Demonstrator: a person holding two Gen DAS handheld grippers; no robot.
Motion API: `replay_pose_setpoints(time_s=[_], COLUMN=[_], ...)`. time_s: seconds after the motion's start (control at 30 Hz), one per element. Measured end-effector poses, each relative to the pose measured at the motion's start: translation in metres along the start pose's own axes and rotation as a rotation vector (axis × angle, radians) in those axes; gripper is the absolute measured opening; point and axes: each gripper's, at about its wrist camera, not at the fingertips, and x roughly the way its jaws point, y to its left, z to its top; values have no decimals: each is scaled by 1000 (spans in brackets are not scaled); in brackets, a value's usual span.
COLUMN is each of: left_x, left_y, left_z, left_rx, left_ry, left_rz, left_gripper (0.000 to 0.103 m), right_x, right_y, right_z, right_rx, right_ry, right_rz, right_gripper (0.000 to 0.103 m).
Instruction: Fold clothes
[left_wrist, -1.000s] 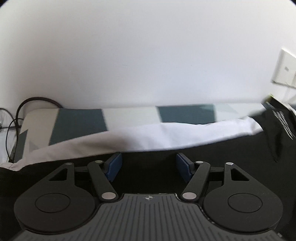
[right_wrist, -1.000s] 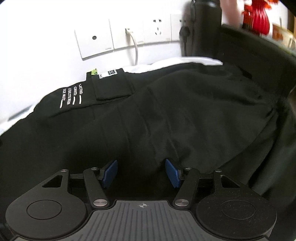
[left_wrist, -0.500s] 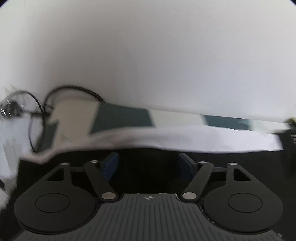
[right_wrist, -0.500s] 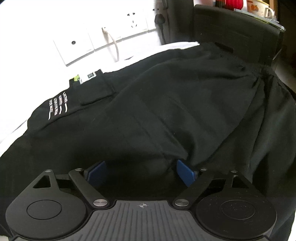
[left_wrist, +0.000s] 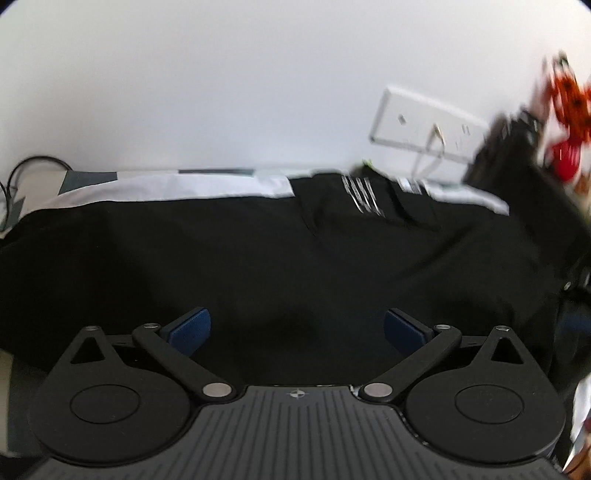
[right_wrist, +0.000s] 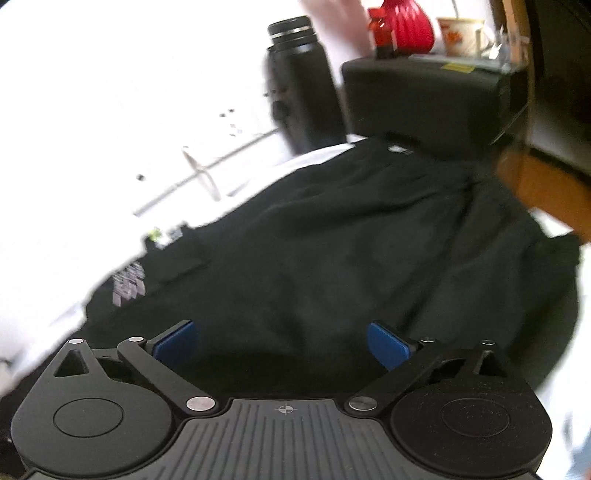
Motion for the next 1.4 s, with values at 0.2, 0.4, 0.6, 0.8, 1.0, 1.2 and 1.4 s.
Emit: replay_pose_setpoints(time_s=[0.2, 0.4, 0.6, 0.8, 1.0, 1.2, 1.4], left_x=[-36, -80, -108, -123, -133, -142, -166], left_y=[-50, -82, -112, -121, -126, -131, -121], left_z=[-30, -67, -128, -190, -223, -234, -232], left_rx=[42, -52, -190, -278, -330, -341, -235], left_ry=[19, -24, -21, 47, 103, 94, -28], left_rz=[-2, 121, 234, 338, 377, 363, 464], left_gripper=[102, 102, 102, 102, 102, 102, 102], right_x=[-24, -33, -46, -41, -34, -37, -51], right_y=[-12, -40, -88, -122, -126, -126, -134], right_z=[-7, 5, 3, -14, -34, -48, -47], right_rx=[-119, -180, -339, -470, -525, -571, -530], right_ry=[26, 67, 89, 175, 258, 260, 183], right_rz=[-27, 125, 140, 81, 71, 68, 108], right_gripper=[102, 102, 102, 102, 102, 102, 102])
